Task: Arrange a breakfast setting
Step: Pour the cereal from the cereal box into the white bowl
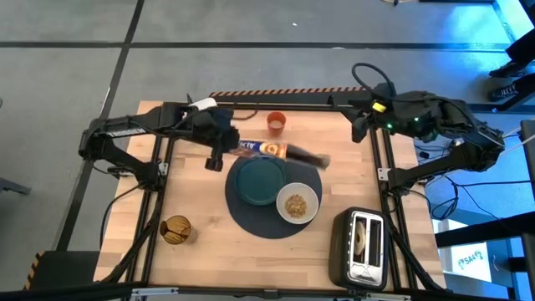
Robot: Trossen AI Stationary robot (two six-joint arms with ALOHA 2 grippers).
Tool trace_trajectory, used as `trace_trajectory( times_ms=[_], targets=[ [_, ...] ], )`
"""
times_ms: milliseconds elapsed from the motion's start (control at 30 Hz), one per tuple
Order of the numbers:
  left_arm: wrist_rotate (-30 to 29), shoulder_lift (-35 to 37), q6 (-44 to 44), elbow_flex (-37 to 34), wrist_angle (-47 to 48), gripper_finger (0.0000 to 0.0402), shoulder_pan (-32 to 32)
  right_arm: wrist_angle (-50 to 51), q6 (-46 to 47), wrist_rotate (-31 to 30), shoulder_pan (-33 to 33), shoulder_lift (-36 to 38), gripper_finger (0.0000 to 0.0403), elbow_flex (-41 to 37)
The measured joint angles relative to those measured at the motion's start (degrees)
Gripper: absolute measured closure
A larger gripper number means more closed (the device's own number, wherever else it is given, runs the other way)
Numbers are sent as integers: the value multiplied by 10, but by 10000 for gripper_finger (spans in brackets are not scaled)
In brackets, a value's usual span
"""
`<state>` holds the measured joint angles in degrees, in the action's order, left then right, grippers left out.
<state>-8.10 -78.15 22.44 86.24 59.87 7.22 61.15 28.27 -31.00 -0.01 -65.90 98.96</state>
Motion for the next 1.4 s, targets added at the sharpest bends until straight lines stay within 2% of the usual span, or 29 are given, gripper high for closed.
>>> trace_trajectory(
  times_ms=[200,333,500,833,967,1100,1267,1333,1400],
  targets=[
    [68,0,-42,0,-19,401,35,38,30,-1,0,30,214,0],
    [93,0,-58,-5,-17,401,45,58,48,-12,0,58,214,0],
    [98,26,-81,-76,-21,401,45,69,78,0,0,83,214,-4],
    [127,98,-155,-234,-231,401,52,-1,74,62,0,87,214,-96],
    [135,115,-177,-295,-283,401,55,-69,70,62,0,90,208,-109],
    [151,131,-205,-353,-336,401,57,-130,28,46,0,105,178,-109],
    [188,151,-228,-401,-413,401,77,-89,44,-27,0,116,139,-109],
    [194,162,-237,-415,-439,401,91,-67,60,-23,0,118,132,-109],
    [202,171,-247,-424,-465,401,104,-46,75,20,0,120,130,-109]
  ],
)
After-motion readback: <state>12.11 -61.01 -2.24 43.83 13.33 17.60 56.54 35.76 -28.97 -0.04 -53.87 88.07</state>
